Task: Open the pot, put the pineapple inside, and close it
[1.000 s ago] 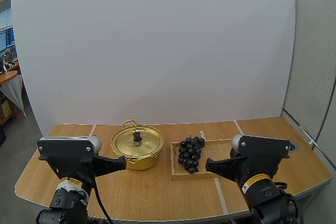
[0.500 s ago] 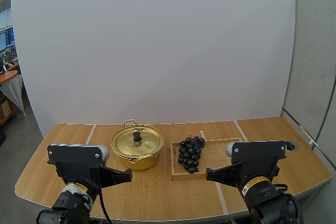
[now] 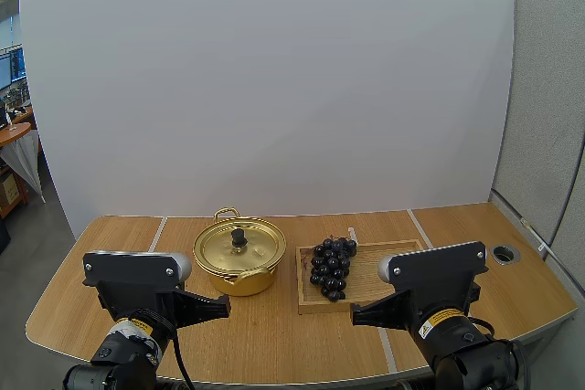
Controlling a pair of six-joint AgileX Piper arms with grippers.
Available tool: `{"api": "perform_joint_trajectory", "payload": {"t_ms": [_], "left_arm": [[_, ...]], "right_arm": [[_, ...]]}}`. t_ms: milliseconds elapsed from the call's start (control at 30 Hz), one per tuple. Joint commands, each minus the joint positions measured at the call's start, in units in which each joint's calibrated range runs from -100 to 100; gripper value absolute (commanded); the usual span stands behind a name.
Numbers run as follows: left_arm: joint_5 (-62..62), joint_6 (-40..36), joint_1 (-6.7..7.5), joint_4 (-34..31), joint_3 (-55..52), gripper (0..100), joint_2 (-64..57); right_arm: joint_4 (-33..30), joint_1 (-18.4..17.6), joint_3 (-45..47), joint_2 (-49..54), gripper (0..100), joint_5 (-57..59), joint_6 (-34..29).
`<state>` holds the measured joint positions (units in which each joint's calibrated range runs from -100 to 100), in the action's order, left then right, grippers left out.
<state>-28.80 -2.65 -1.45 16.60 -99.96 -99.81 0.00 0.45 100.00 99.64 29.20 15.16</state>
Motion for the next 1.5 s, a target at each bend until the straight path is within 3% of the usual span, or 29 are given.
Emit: {"api": "perform_joint_trajectory", "payload": {"t_ms": [0, 1467], "left_arm": [[-1.3, 0.1, -0.02, -0.1, 0.0, 0, -0.2], [-2.5, 0.2, -0.02, -0.6, 0.0, 0, -0.2]], "right_arm": [[0.7, 0.3, 0.0, 0.4, 0, 0.5, 0.8], [1.5, 0.3, 0.0, 0.4, 0, 2.0, 0.8]]}}
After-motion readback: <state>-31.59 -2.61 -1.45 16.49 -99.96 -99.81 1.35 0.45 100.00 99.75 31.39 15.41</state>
